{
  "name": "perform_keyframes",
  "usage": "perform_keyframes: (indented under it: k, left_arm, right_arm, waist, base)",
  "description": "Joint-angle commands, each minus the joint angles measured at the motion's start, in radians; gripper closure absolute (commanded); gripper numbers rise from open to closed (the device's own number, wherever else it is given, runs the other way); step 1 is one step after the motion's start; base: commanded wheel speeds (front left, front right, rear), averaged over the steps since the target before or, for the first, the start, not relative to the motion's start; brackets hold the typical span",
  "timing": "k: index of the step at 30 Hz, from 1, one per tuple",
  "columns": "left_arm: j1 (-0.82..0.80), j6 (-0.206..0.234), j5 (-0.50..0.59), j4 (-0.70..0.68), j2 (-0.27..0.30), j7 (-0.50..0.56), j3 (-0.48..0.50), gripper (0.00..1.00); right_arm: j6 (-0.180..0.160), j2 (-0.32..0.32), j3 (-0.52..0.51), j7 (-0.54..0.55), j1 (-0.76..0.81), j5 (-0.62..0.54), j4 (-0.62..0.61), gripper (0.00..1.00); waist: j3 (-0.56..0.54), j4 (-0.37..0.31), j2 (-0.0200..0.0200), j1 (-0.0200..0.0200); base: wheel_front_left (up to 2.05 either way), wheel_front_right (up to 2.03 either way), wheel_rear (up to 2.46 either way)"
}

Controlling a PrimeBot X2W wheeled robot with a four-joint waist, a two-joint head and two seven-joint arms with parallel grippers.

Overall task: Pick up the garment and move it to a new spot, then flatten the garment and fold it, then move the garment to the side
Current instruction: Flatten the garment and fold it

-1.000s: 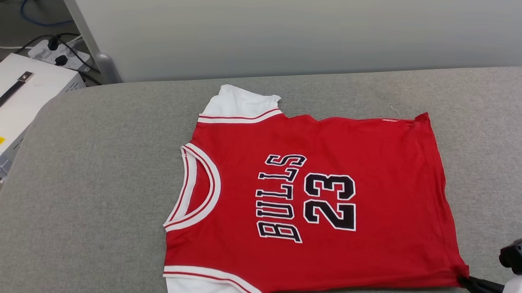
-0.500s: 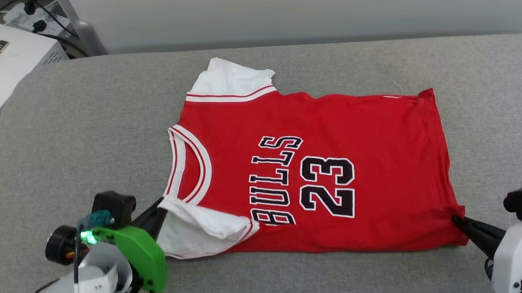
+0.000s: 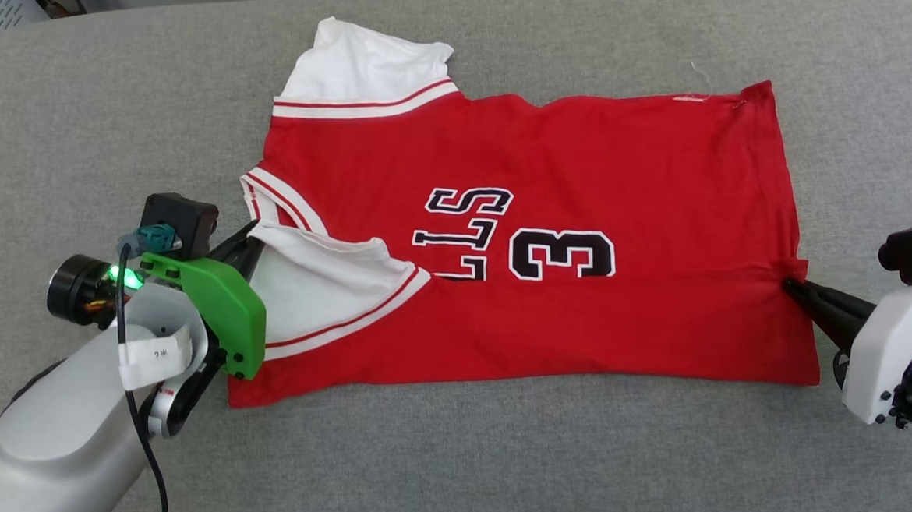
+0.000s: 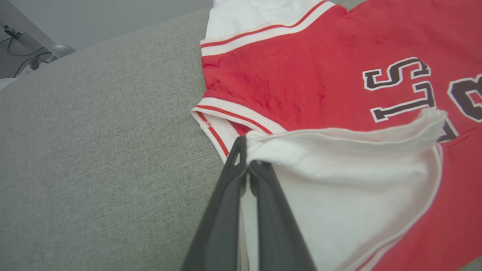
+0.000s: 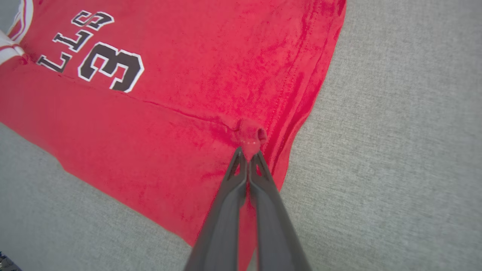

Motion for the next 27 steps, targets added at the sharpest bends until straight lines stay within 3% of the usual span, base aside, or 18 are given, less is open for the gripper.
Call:
perform_keyframes:
  k: [1, 15, 16, 17, 18, 19, 27]
  left_arm:
    - [-0.03, -0.013, 0.018, 0.034, -0.014, -0.001, -0.004, 1.0]
    - [-0.044, -0.169, -0.015, 0.422, -0.174, -0.047, -0.043, 1.0]
    - [-0.042, -0.173, -0.018, 0.438, -0.182, -0.053, -0.043, 0.69]
    - [-0.042, -0.178, -0.019, 0.456, -0.191, -0.061, -0.044, 0.07]
    - [-0.044, -0.18, -0.019, 0.469, -0.197, -0.069, -0.043, 0.0]
    - [-0.047, -0.185, -0.021, 0.483, -0.202, -0.078, -0.042, 0.0]
    - [-0.106, -0.209, -0.023, 0.495, -0.172, -0.075, -0.038, 0.0]
  right_arm:
    - [-0.001, 0.007, 0.009, -0.006, -0.031, -0.002, 0.021, 1.0]
    - [-0.001, 0.011, 0.129, -0.085, -0.118, 0.007, 0.182, 1.0]
    - [-0.001, 0.01, 0.13, -0.092, -0.119, 0.009, 0.186, 1.0]
    - [-0.001, 0.006, 0.133, -0.1, -0.12, 0.009, 0.189, 0.9]
    - [-0.001, 0.002, 0.135, -0.106, -0.12, 0.007, 0.19, 0.63]
    - [-0.001, -0.001, 0.135, -0.114, -0.119, 0.006, 0.19, 0.0]
    - [-0.001, -0.018, 0.11, -0.149, -0.074, -0.003, 0.154, 0.0]
  waist:
    - [0.055, -0.009, 0.0066, -0.0001]
    - [0.077, -0.012, 0.0066, -0.0001]
    - [0.071, -0.011, 0.0066, -0.0001]
    - [0.063, -0.009, 0.0066, -0.0001]
    - [0.054, -0.006, 0.0066, -0.0001]
    - [0.044, -0.003, 0.0066, -0.0001]
    - [-0.052, 0.035, 0.0066, -0.0001]
  base:
    - [0.0, 0.0, 0.0]
    - [0.0, 0.0, 0.0]
    - [0.0, 0.0, 0.0]
    - [0.0, 0.0, 0.0]
    - [0.0, 0.0, 0.0]
    - [0.0, 0.0, 0.0]
    - [0.0, 0.0, 0.0]
